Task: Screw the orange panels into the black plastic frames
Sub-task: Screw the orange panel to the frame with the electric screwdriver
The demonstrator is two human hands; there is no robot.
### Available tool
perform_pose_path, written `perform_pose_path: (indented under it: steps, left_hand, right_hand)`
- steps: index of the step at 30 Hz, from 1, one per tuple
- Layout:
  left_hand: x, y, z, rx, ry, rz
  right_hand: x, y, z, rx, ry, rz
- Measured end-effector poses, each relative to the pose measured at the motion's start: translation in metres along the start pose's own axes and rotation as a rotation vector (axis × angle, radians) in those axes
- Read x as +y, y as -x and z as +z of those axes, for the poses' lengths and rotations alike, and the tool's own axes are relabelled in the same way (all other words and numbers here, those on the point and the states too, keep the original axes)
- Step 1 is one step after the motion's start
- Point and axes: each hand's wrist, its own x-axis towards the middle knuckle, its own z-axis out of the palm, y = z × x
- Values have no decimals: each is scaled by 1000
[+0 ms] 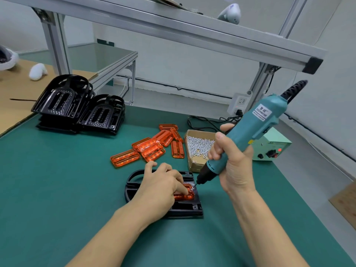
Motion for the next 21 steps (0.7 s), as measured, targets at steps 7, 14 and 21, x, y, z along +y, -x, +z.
perform_pose_path:
  steps: [7, 14, 21]
  left_hand:
    - [1, 1, -1, 2, 22, 3]
    - [2, 2, -1, -1, 21, -1]
    - [1, 2, -1, 11, 36, 3]
  right_hand:
    - [3, 0, 2, -16, 76, -11]
    - [3, -1, 7, -196, 92, 2]
    - [5, -6, 7, -248, 111, 52]
